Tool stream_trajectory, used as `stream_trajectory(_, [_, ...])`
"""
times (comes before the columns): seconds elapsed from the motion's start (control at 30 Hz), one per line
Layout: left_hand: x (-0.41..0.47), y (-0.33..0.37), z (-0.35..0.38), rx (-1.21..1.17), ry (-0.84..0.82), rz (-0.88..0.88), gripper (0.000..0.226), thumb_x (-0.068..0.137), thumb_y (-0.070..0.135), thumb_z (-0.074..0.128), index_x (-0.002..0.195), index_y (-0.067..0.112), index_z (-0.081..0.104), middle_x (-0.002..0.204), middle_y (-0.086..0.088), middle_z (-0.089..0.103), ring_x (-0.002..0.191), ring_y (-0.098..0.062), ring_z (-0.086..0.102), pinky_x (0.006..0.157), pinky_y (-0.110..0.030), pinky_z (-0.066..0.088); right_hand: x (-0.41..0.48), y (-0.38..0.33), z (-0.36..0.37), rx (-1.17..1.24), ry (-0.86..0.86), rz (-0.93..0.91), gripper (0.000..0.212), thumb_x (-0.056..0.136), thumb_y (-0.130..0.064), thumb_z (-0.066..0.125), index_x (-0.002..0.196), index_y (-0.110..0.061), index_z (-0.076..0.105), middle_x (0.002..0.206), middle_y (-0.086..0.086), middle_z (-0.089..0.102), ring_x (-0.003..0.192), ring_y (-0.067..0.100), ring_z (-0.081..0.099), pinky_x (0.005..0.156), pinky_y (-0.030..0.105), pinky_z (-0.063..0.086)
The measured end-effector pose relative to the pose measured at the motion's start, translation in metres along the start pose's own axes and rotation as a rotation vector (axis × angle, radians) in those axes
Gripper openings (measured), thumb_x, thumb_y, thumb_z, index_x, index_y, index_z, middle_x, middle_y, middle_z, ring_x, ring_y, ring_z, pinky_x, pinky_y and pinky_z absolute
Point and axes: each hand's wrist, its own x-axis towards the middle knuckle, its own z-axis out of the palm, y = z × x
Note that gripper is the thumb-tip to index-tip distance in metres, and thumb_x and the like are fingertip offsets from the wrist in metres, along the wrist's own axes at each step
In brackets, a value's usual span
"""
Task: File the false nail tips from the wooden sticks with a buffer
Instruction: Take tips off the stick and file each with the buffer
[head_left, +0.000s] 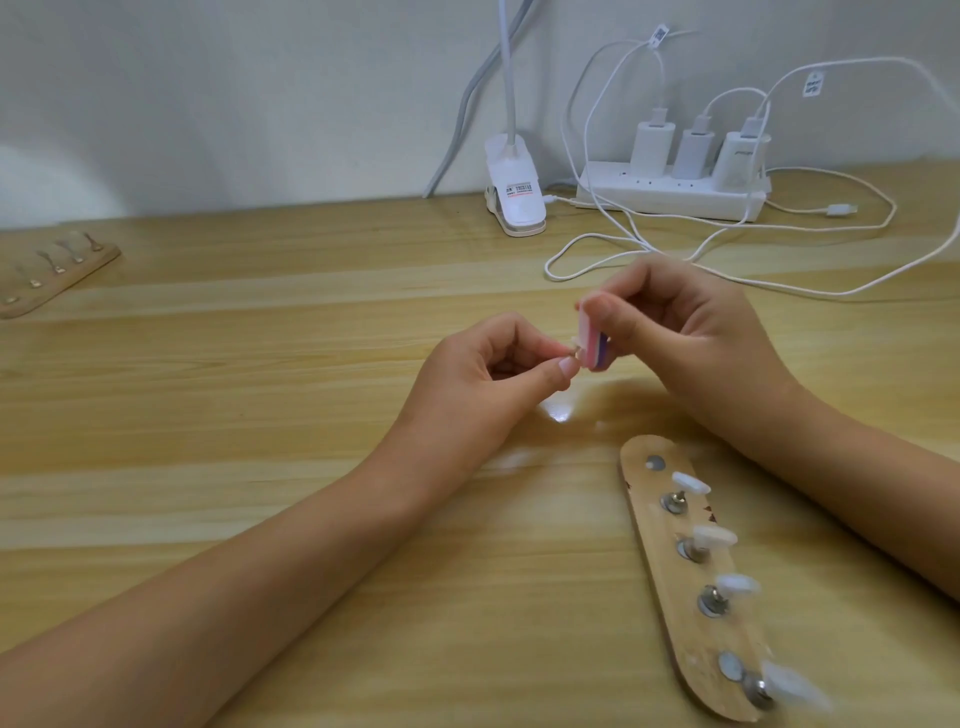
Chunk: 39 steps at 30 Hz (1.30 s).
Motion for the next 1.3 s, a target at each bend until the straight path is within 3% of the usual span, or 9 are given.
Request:
stream_trajectory(0.13, [-0.0007, 0.0012, 0.0005, -0.002, 0.002, -0.005, 0.008, 0.085, 0.012, 0.073, 0.079, 0.017, 0.069, 0.075, 0.003, 0.072, 0.076, -0.006, 0.064, 0.076, -0.019, 0.05, -0.0007, -0.0003, -0.001, 0.01, 0.041, -0.029, 0.019, 0.093, -0.027, 0.065, 0.089, -0.009, 0.063, 0.076, 0.003, 0.069, 0.069, 0.016, 0.066, 0.067, 0.027, 0.055])
stream_trajectory(0.33, [-0.0021, 0.0054, 0.0008, -0.021, 0.012, -0.006, 0.009, 0.086, 0.011, 0.071, 0.079, 0.017, 0.069, 0.073, 0.002, 0.07, 0.074, -0.007, 0.061, 0.071, -0.016, 0.046, -0.0016, -0.0012, 0.0022, 0.012, 0.005, -0.01, 0.03, 0.091, -0.025, 0.061, 0.1, 0.004, 0.062, 0.09, 0.026, 0.065, 0.077, 0.016, 0.064, 0.071, 0.024, 0.053])
stream_trajectory(0.47, [-0.002, 0.0076, 0.0012, -0.05, 0.031, -0.019, 0.009, 0.087, 0.013, 0.07, 0.08, 0.019, 0.069, 0.072, 0.003, 0.07, 0.072, -0.005, 0.062, 0.069, -0.014, 0.045, -0.0044, -0.0052, 0.0036, 0.024, -0.014, -0.003, 0.024, 0.085, -0.021, 0.07, 0.104, -0.007, 0.064, 0.106, 0.012, 0.066, 0.095, 0.014, 0.065, 0.085, 0.025, 0.053])
stream_trajectory(0.67, [-0.0019, 0.0076, 0.0001, -0.062, 0.058, -0.021, 0.008, 0.088, 0.018, 0.069, 0.094, 0.014, 0.073, 0.075, 0.007, 0.07, 0.074, -0.001, 0.063, 0.073, -0.014, 0.048, -0.0058, -0.0044, 0.0056, -0.039, -0.08, -0.096, 0.021, 0.089, -0.017, 0.07, 0.108, -0.008, 0.064, 0.111, 0.015, 0.063, 0.108, 0.018, 0.062, 0.097, 0.026, 0.049])
stream_trajectory(0.83, [-0.0023, 0.0082, -0.0009, -0.022, 0.044, -0.035, 0.009, 0.09, 0.023, 0.067, 0.092, 0.02, 0.076, 0.074, 0.011, 0.069, 0.071, 0.001, 0.059, 0.064, -0.015, 0.045, -0.0041, -0.0044, 0.0038, -0.138, -0.063, -0.11, 0.025, 0.091, -0.019, 0.066, 0.114, -0.01, 0.066, 0.115, 0.01, 0.063, 0.113, 0.019, 0.061, 0.098, 0.035, 0.052])
stream_trajectory(1.0, [-0.002, 0.0068, 0.0008, -0.003, 0.014, -0.036, 0.012, 0.092, 0.024, 0.064, 0.086, 0.02, 0.074, 0.073, 0.01, 0.068, 0.075, -0.006, 0.058, 0.067, -0.024, 0.046, -0.0068, -0.0046, 0.0086, -0.328, -0.099, -0.246, 0.027, 0.092, -0.023, 0.068, 0.117, -0.016, 0.066, 0.116, 0.008, 0.061, 0.115, 0.017, 0.058, 0.101, 0.032, 0.047])
stream_trajectory(1.17, [-0.0012, 0.0062, 0.0009, -0.044, -0.001, 0.007, 0.014, 0.094, 0.014, 0.06, 0.088, 0.021, 0.071, 0.066, 0.013, 0.067, 0.068, -0.001, 0.058, 0.067, -0.013, 0.046, -0.0086, -0.0062, 0.009, -0.373, -0.097, -0.292, 0.03, 0.091, -0.022, 0.067, 0.12, -0.014, 0.065, 0.117, 0.006, 0.062, 0.115, 0.017, 0.058, 0.101, 0.032, 0.046])
stream_trajectory(1.3, [0.0, 0.0049, 0.0009, -0.097, -0.008, 0.012, 0.014, 0.097, 0.014, 0.056, 0.098, 0.012, 0.07, 0.071, 0.007, 0.069, 0.07, -0.002, 0.06, 0.068, -0.012, 0.047, -0.0052, -0.0054, 0.004, -0.27, -0.027, -0.128, 0.036, 0.091, -0.025, 0.064, 0.126, -0.017, 0.061, 0.122, 0.004, 0.064, 0.118, 0.017, 0.06, 0.105, 0.042, 0.045])
